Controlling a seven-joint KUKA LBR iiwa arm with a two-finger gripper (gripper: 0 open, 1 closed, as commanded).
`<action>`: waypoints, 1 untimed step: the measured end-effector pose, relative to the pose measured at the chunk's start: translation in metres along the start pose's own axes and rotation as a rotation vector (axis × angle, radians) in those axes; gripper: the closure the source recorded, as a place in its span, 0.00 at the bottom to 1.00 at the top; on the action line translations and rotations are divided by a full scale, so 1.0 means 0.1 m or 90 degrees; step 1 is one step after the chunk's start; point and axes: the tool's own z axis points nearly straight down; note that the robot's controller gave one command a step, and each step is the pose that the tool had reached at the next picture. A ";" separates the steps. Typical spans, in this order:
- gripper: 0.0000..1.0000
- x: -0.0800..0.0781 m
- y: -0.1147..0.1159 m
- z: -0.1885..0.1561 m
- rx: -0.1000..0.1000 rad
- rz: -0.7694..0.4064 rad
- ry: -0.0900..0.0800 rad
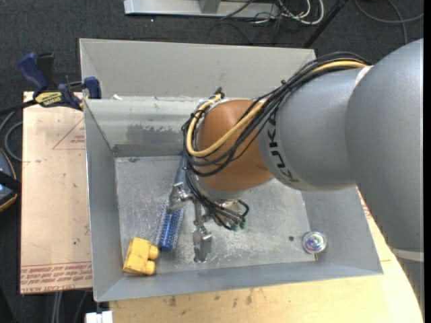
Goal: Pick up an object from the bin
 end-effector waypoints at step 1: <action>0.00 -0.35 0.05 0.61 0.002 -0.128 -0.003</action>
Offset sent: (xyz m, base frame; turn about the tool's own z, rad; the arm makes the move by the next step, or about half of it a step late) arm 0.0273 0.0154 -0.0641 -0.2024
